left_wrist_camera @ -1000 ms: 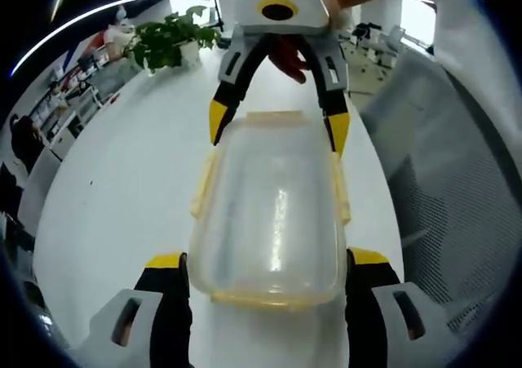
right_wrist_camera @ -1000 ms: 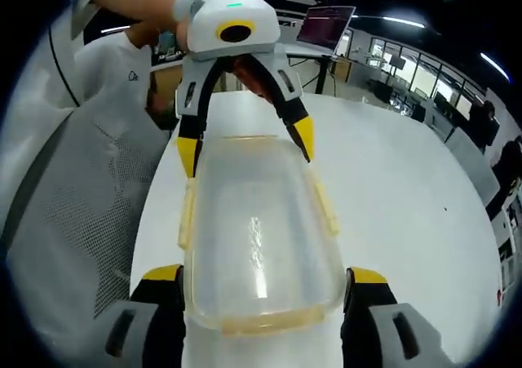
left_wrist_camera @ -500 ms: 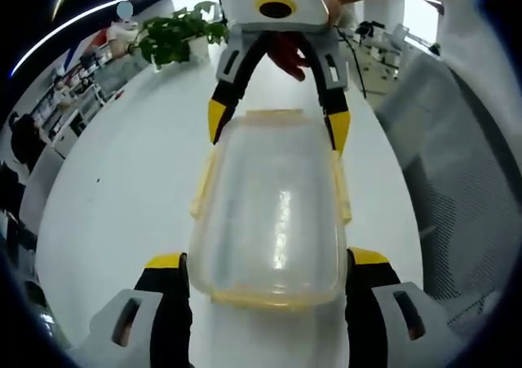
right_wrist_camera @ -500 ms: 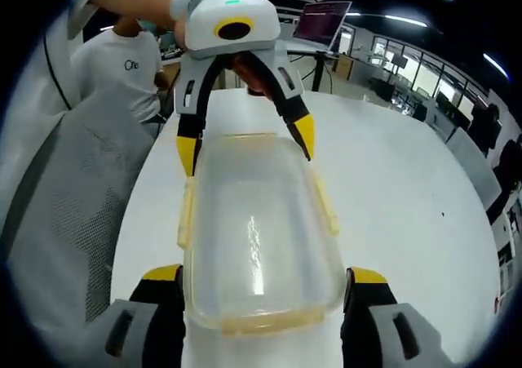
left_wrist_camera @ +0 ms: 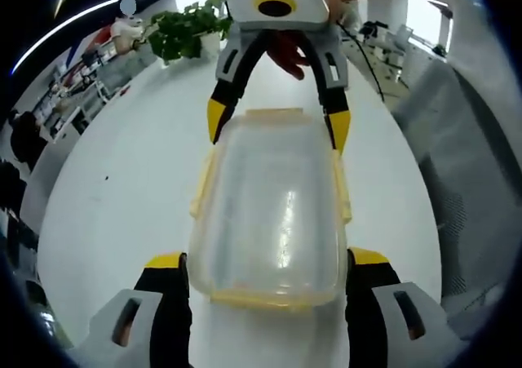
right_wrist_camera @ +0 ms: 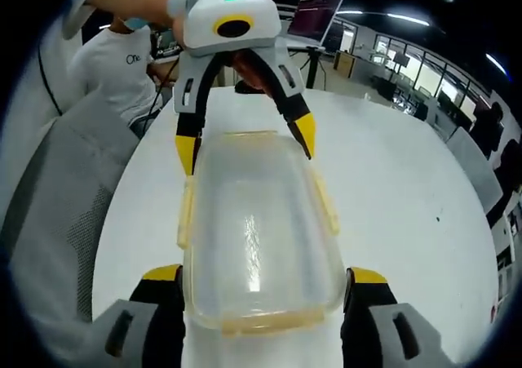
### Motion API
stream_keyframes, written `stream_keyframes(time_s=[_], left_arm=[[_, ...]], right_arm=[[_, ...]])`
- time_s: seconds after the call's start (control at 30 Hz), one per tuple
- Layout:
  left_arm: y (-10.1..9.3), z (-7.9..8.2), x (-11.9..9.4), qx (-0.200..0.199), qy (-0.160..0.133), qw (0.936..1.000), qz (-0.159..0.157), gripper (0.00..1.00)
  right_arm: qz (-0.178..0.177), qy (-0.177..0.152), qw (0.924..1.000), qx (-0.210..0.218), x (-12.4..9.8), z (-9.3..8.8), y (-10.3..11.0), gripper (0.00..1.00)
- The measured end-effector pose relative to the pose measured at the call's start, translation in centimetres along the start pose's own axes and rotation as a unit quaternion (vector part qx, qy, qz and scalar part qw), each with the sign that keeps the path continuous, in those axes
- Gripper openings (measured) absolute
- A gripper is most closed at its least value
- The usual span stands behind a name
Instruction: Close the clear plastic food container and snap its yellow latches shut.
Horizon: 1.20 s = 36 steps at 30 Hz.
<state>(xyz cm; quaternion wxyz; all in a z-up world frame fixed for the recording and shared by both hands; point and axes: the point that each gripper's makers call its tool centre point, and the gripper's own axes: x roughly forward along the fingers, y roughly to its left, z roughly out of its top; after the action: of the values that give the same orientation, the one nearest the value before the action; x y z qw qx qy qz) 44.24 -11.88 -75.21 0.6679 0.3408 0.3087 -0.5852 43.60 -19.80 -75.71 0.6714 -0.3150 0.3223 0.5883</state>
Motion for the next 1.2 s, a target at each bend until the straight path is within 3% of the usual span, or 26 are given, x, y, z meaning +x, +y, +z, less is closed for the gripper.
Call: stream_keyframes(time_s=[0.3,0.37,0.4,0.43,0.53,0.6,0.7,0.83,1.2], left_arm=[[0.1,0.1,-0.1,0.000,0.001,1.0000,-0.004,0.77],[0.1,0.3,-0.2,-0.004,-0.007,1.0000,-0.001,0.78],[0.2,0.5,-0.2,-0.011,-0.012,0.9998,0.007,0.89],[0.8,0.7,-0.2,-0.033,-0.016,0.9988,0.033,1.00],[0.4,1.2,-0.7,-0.044,-0.030,0.9985,0.013,1.00],[0.7,0.9,-0.8,-0.036,-0.022,0.9989,0.021,1.00],[0.3,1.1,-0.9,-0.044,-0.026,0.9986,0.015,1.00],[0.1,1.4,-1.5,-0.050,-0.034,0.9977,0.031,0.99],[-0.6,1.4,-3.2,-0.074,-0.049,0.9945,0.054,0.99]], right_arm=[[0.004,0.000,1.0000,0.006,-0.1,0.0,-0.1,0.81],[-0.001,0.003,1.0000,0.008,-0.1,0.0,-0.3,0.89],[-0.012,-0.007,0.9997,0.022,0.0,0.4,-0.6,0.99],[-0.015,0.004,0.9993,0.033,-0.3,0.1,-0.7,0.99],[-0.006,0.005,0.9994,0.033,-0.1,0.0,-0.5,0.99],[-0.012,0.012,0.9997,0.016,-0.3,0.2,-0.5,0.99],[-0.008,0.003,0.9996,0.027,-0.6,0.5,-0.2,0.99],[-0.025,-0.011,0.9983,0.051,-1.5,1.1,-0.4,0.99],[-0.037,-0.027,0.9973,0.058,-2.8,1.6,0.8,0.99]])
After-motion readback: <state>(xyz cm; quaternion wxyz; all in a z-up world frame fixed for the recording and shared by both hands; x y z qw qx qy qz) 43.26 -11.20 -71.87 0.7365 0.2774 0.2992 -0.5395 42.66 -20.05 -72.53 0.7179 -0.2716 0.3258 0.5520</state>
